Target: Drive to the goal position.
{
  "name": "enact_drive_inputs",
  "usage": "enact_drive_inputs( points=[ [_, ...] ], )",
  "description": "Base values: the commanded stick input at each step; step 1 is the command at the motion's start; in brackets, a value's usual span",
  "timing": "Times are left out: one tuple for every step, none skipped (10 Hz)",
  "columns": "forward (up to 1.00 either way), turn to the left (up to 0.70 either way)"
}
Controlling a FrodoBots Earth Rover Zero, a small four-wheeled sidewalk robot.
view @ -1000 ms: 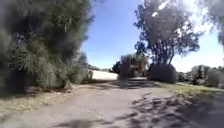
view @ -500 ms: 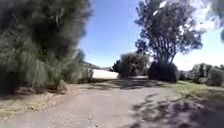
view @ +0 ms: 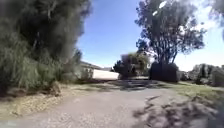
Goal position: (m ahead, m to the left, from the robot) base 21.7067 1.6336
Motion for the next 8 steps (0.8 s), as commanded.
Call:
enact_drive_inputs(
  points=[
    [1.0,-0.11],
    [1.0,-0.24],
    [1.0,-0.4],
    [1.0,-0.26],
    [1.0,-0.12],
    [1.0,0.0],
    [1.0,0.0],
    [1.0,0.0]
  ],
)
